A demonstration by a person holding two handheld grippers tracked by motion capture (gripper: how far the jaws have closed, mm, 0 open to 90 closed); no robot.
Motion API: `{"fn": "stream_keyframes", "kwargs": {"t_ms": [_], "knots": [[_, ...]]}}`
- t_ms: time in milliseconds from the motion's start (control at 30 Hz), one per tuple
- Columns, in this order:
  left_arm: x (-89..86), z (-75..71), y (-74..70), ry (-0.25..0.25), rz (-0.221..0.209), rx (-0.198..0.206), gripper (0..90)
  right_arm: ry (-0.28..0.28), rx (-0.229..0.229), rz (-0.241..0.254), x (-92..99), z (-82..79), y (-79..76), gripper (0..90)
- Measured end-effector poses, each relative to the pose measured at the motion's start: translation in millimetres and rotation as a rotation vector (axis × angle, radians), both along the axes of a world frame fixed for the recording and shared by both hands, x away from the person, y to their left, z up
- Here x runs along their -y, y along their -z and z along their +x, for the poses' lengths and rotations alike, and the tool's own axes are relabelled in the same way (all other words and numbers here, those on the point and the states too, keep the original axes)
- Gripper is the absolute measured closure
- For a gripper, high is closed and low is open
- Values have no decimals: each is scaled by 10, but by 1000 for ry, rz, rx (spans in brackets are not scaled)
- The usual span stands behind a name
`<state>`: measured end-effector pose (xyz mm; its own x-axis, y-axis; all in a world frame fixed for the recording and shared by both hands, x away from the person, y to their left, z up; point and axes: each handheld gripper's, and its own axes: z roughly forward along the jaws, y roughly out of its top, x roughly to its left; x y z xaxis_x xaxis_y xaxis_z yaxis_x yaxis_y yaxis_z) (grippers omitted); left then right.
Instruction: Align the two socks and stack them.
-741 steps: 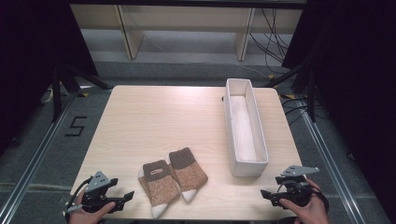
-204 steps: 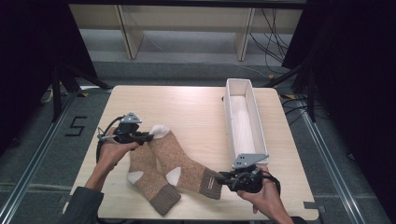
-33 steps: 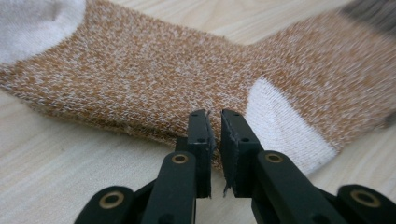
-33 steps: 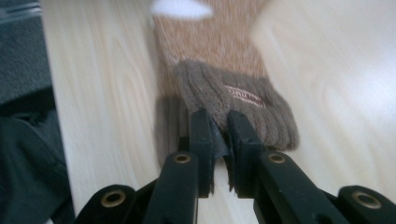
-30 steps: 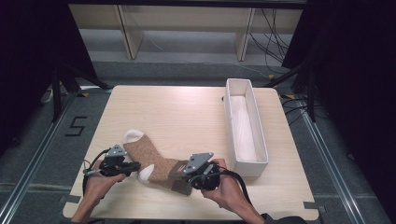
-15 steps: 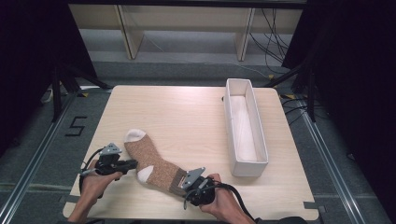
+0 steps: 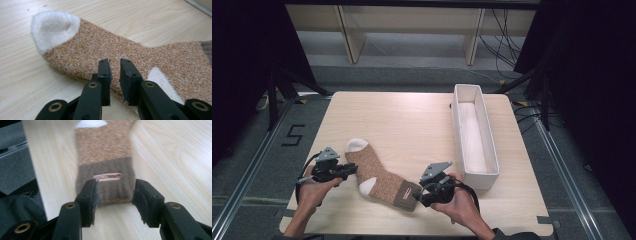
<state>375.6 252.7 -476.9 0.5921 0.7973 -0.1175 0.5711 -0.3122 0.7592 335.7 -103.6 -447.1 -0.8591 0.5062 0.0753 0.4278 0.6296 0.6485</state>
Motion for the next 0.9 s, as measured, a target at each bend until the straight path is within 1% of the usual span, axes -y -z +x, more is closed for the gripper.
{"fn": "stream_keyframes", "kwargs": {"t_ms": [33, 67, 100, 133, 167, 200, 233, 267, 300, 333, 367, 433, 467, 500, 533, 567, 600, 633, 667, 700, 733, 767, 800, 833, 867, 900], "knots": [[15, 6, 0, 0, 8, 5, 798, 25, -17, 1, 20, 5, 2, 506], [22, 18, 0, 12, 15, 5, 805, 38, -24, 15, 31, 18, 16, 499], [32, 30, -1, 13, 18, 4, 813, 55, -43, 12, 39, 22, 11, 484], [33, 49, 0, 25, 23, 1, 818, 61, -44, 14, 49, 34, 12, 475], [47, 63, 9, 12, 18, 10, 823, 60, -31, 16, 57, 55, 23, 468], [49, 79, 4, 11, 24, 8, 827, 51, -19, 19, 56, 75, 35, 459], [46, 98, -5, 24, 38, -1, 828, 55, -5, 18, 59, 95, 51, 453], [62, 113, 5, 17, 33, 8, 829, 75, -14, 22, 52, 98, 56, 446], [62, 136, 3, 20, 53, 11, 829, 82, -22, 22, 39, 102, 61, 442], [64, 166, 7, 20, 56, 11, 828, 68, -15, 21, 28, 115, 73, 438], [73, 191, 10, 9, 60, 14, 828, 51, -1, 13, 20, 131, 95, 433], [75, 251, 7, 17, 71, 7, 833, 80, -52, 22, -19, 132, 109, 422], [76, 282, 13, 16, 72, 11, 835, 90, -68, 29, -41, 144, 128, 409], [82, 308, 7, 8, 83, 8, 837, 88, -61, 36, -49, 180, 156, 400], [79, 340, 10, 5, 92, 12, 840, 102, -77, 38, -61, 194, 168, 396], [74, 368, 10, 2, 102, 5, 842, 106, -87, 35, -69, 211, 180, 391], [64, 395, 16, 5, 105, -3, 844, 126, -115, 32, -86, 216, 193, 388], [54, 416, 32, -1, 99, -2, 847, 124, -117, 32, -94, 229, 206, 388], [33, 436, 42, 2, 109, -11, 852, 102, -99, 36, -107, 248, 232, 387], [22, 449, 56, -4, 116, -20, 855, 122, -130, 21, -115, 229, 224, 387], [6, 459, 71, 3, 124, -33, 857, 130, -136, 15, -116, 234, 232, 387], [-2, 462, 92, 7, 125, -48, 857, 124, -131, 24, -120, 251, 250, 387], [2, 466, 128, 8, 125, -53, 857, 132, -132, 13, -120, 260, 255, 385], [6, 473, 164, 11, 117, -64, 854, 111, -120, 15, -126, 279, 275, 383], [-6, 482, 192, 9, 116, -69, 851, 108, -123, 10, -132, 283, 290, 382], [-23, 486, 207, 11, 97, -76, 851, 102, -118, 9, -132, 293, 308, 382]]}}
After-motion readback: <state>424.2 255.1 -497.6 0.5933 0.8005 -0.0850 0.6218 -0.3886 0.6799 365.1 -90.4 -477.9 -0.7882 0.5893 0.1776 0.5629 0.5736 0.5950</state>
